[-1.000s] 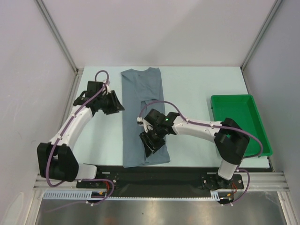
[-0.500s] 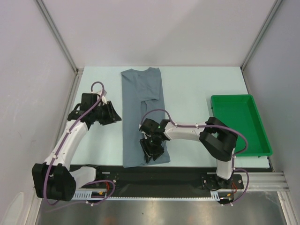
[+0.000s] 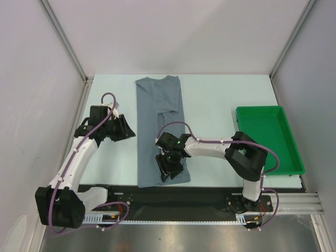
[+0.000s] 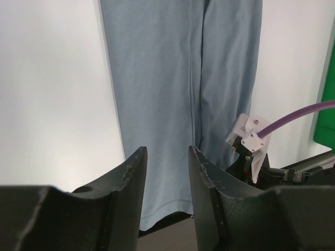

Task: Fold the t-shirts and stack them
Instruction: Fold the tshirt

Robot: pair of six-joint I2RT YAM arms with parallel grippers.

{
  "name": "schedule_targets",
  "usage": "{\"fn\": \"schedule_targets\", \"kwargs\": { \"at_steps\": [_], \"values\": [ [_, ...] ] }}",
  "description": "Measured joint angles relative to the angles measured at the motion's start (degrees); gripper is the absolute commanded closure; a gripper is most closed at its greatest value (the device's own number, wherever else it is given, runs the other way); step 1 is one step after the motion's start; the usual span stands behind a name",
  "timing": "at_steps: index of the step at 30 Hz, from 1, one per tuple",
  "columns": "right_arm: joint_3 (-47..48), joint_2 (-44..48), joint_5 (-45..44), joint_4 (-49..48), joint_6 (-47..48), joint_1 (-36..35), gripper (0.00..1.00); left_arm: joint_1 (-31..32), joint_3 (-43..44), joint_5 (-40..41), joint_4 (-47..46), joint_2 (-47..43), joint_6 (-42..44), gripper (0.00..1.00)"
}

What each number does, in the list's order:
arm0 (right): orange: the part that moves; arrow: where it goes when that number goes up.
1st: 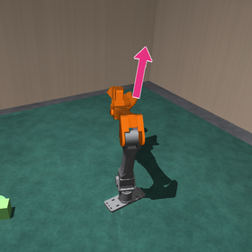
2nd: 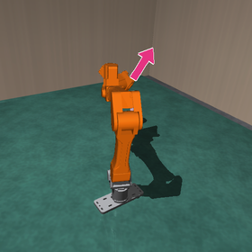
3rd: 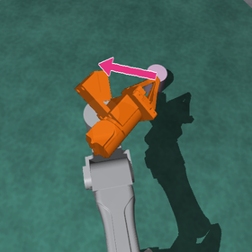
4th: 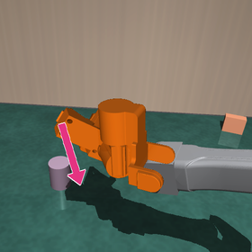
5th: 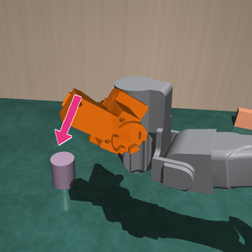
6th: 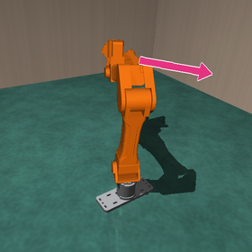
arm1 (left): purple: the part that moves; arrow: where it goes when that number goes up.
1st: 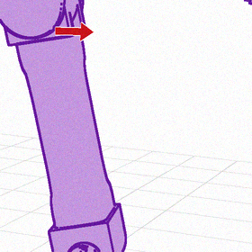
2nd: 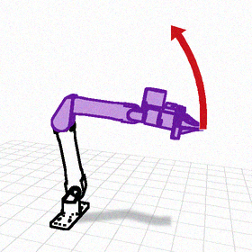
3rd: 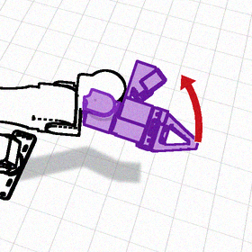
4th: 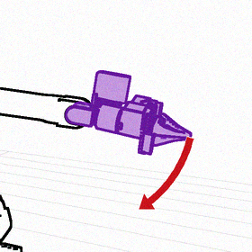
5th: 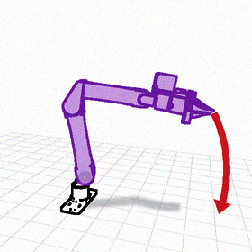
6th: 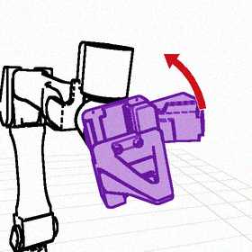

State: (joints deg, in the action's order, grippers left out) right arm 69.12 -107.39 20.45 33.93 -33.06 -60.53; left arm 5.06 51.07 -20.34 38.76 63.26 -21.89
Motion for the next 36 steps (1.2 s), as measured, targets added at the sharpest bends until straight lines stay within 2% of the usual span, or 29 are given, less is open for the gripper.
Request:
{"fn": "schedule_targets", "kwargs": {
  "at_steps": [6, 18, 21, 23, 24, 26, 36],
  "values": [
    [0.0, 2.4, -0.6, 0.0, 0.5, 0.2, 0.47, -0.1, -0.1, -1.1, -0.1, 0.1, 0.0, 0.57],
    [1.3, 0.2, -1.4, 0.0, 0.1, 0.7, 0.59, -1.4, -0.7, -1.4, -0.2, 0.5, 0.1, 0.57],
    [1.6, -0.5, -1.4, 0.0, 0.1, 0.5, 0.67, -1.6, -0.8, -1.5, -0.1, 0.5, 0.2, 0.57],
    [1.6, -0.6, -1.5, 0.0, 0.4, 0.4, 0.80, -1.7, -0.8, -1.5, -0.2, 0.5, 0.5, 0.57],
    [1.6, -0.6, -1.4, 0.0, 0.5, 0.2, 0.91, -1.8, -0.8, -1.5, -0.2, 0.5, 0.5, 0.57],
    [1.6, -0.6, -0.8, 0.0, 1.3, 0.0, 1.00, -1.9, -0.8, -1.6, -0.3, 0.5, 0.5, 0.57],
    [1.6, -0.7, 2.1, 0.2, 4.6, -0.9, 1.00, -2.0, -2.2, -2.4, -0.6, 0.5, 0.5, 0.57]
  ]
}}
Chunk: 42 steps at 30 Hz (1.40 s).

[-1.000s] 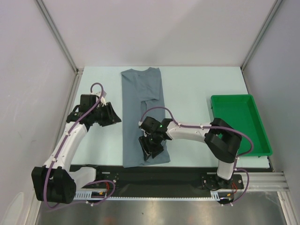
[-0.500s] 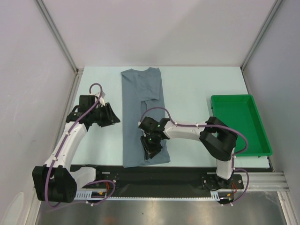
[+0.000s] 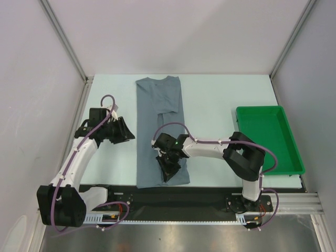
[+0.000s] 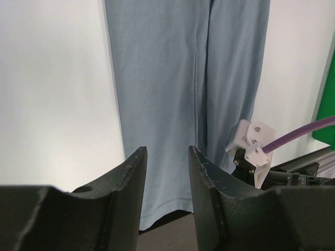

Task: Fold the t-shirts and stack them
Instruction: Fold the tshirt

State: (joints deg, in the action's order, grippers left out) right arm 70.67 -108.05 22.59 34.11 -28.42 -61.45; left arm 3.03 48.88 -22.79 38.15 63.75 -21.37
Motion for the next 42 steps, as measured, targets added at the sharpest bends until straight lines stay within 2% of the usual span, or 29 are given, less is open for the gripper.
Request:
{"fn": "schedule_targets", "kwargs": {
  "at_steps": [16, 23, 26, 28, 30, 32, 33, 39, 42],
  "values": [
    [0.8, 2.4, -2.5, 1.5, 1.0, -2.4, 1.00, -0.3, -1.6, -0.1, 0.0, -0.1, 0.0, 0.57],
    [0.6, 2.0, -0.2, -0.3, 1.5, -2.5, 1.00, -0.3, -2.4, -0.4, -0.2, -0.1, 0.0, 0.57],
    [1.2, -1.1, 1.5, -0.6, 2.0, -2.6, 0.95, -0.3, -2.4, -0.4, -0.3, -0.1, 0.0, 0.57],
    [1.8, -3.0, 2.3, -0.4, 2.5, -2.7, 0.88, -0.3, -2.5, -0.4, -0.4, -0.1, 0.0, 0.57],
    [2.1, -3.8, 2.5, -0.2, 2.9, -2.8, 0.73, -0.3, -2.8, -0.4, -0.5, -0.1, 0.1, 0.57],
    [2.1, -3.6, 2.4, 0.0, 2.9, -2.8, 0.67, -0.3, -3.2, -0.4, -0.6, -0.1, 0.4, 0.57],
    [2.1, -3.2, 2.4, 0.1, 3.0, -2.8, 0.59, -0.3, -3.5, -0.4, -0.7, -0.1, 0.5, 0.56],
    [2.0, 3.7, 0.4, 2.4, 1.9, -0.2, 0.43, -0.3, -3.7, -0.4, -0.9, 0.0, 0.1, 0.53],
    [1.7, 9.5, -1.0, 3.8, 0.8, 3.2, 0.43, -0.3, -4.6, -0.5, -2.0, 0.0, -1.6, 0.54]
  ]
}}
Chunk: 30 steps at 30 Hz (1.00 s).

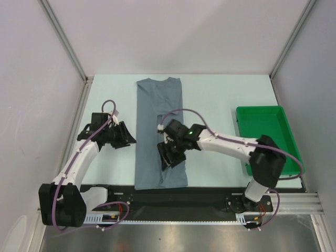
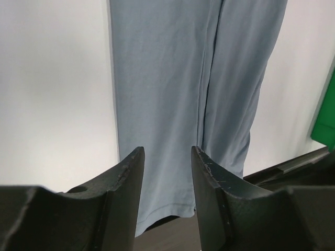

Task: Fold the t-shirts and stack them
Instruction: Fold the tshirt

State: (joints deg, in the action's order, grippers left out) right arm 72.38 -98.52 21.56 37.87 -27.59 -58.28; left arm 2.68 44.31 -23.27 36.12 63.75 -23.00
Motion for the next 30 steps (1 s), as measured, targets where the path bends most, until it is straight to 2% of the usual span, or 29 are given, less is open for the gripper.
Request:
{"fn": "schedule_targets", "kwargs": {
  "at_steps": [6, 8, 11, 17, 22, 26, 27, 30],
  "values": [
    [-5.4, 9.6, -0.7, 1.6, -2.4, 10.4, 0.41, -0.1, -6.8, -2.1, -3.0, -0.4, -5.9, 0.52],
    [-9.6, 11.3, 0.2, 1.6, -2.6, 13.7, 0.36, -0.1, -8.8, -2.8, -3.0, -1.2, -8.4, 0.51],
    [-15.5, 12.9, 2.6, 2.6, -1.7, 16.3, 0.31, -0.1, -11.2, -2.9, -2.3, -3.1, -11.7, 0.50],
    [-25.2, 15.8, 8.7, 1.5, -0.1, 19.1, 0.28, -0.1, -14.0, -0.1, 2.2, -7.1, -16.1, 0.45],
    [-32.7, 17.0, 14.2, -4.8, -1.4, 19.2, 0.30, -0.1, -14.1, 4.2, 7.9, -12.1, -17.6, 0.47],
    [-35.8, 16.9, 17.1, -9.6, -3.3, 17.6, 0.37, -0.1, -16.2, 5.8, 11.3, -16.7, -19.3, 0.47],
    [-36.0, 16.8, 17.3, -10.5, -3.7, 17.3, 0.45, -0.1, -16.9, 6.1, 12.2, -17.6, -19.8, 0.51],
    [-36.0, 16.7, 17.3, -14.3, -5.4, 16.7, 0.45, 1.2, -17.9, 7.5, 15.1, -19.8, -22.4, 0.51]
  ]
}}
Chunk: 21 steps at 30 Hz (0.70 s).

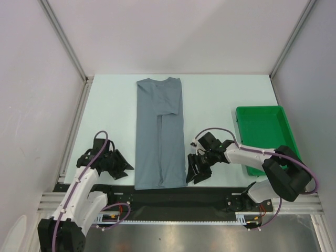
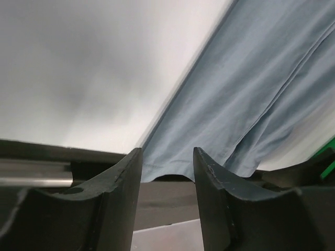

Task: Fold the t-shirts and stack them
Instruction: Fold the tshirt

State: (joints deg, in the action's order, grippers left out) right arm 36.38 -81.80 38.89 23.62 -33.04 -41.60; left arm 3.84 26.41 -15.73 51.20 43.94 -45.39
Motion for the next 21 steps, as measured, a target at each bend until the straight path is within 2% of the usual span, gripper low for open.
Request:
{"fn": "schedule_targets", "kwargs": {
  "at_steps": [8, 16, 21],
  "values": [
    [0.1, -0.9, -3.2, -2.4, -4.6, -0.2, 0.46, 9.9, -3.6, 2.2, 2.7, -5.0, -8.4, 0.52],
    [0.1, -0.9, -4.8, -3.3, -6.7, -1.6, 0.46, 13.0, -10.7, 2.1, 1.6, -5.9, -14.7, 0.59],
    [0.0, -0.7, -5.2, -3.5, -7.6, -2.3, 0.46, 13.5, -13.0, 1.6, 1.6, -11.1, -17.1, 0.53]
  ]
}}
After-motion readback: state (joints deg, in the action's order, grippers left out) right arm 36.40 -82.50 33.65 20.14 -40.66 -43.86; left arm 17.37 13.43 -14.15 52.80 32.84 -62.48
